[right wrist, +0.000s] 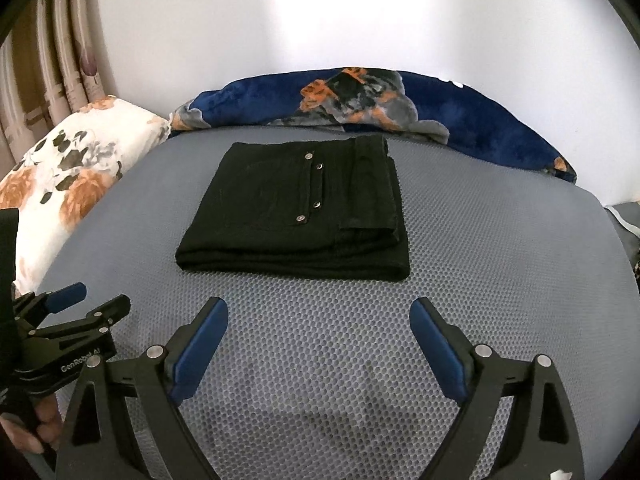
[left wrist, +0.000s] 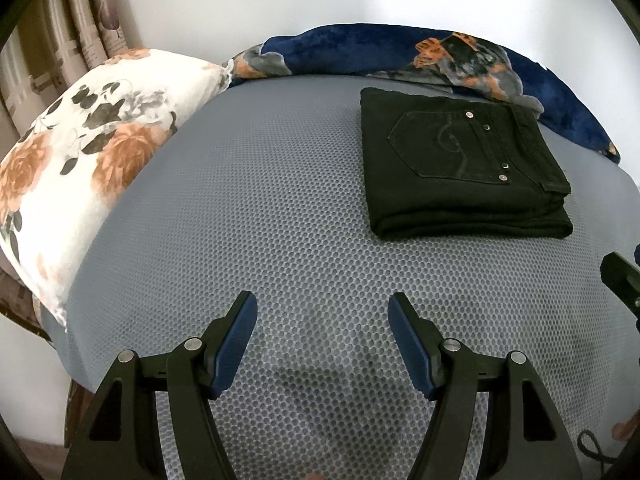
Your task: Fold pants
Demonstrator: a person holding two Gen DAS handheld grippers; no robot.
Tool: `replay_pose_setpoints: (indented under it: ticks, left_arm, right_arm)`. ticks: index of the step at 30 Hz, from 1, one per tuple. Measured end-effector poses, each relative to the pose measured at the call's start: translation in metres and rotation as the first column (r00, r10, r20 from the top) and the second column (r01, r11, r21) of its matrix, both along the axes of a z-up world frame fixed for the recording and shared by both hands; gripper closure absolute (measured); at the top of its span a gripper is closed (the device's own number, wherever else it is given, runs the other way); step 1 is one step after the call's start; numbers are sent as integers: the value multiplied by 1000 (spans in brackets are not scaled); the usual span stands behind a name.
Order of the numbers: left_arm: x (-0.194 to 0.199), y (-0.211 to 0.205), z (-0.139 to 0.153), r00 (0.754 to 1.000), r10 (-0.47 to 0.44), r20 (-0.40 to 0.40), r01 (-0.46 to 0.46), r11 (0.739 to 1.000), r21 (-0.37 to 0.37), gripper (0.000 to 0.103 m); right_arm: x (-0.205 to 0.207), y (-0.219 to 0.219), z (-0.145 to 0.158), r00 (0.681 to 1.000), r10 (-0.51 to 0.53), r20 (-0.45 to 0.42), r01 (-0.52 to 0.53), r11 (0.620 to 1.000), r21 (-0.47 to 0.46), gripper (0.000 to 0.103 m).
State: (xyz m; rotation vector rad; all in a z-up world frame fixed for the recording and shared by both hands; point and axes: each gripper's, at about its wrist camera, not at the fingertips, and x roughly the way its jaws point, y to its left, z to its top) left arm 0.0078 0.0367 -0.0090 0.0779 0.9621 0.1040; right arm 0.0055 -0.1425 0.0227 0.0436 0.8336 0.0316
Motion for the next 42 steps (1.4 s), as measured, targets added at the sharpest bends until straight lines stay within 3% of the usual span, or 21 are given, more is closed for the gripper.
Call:
replay_pose_setpoints:
  ticks: [11,42]
  left_arm:
    - [-1,-3,0,1000,-11,-2,11,1000,3,35]
    - [-2,-7,-1,1000,-19,-3,19,1000,7,35]
  right_arm:
    - [4,3,-13,999,-2,-47,3,1000,3,12]
    - [5,-2,-19,998,-31,-59,29,999,-23,12]
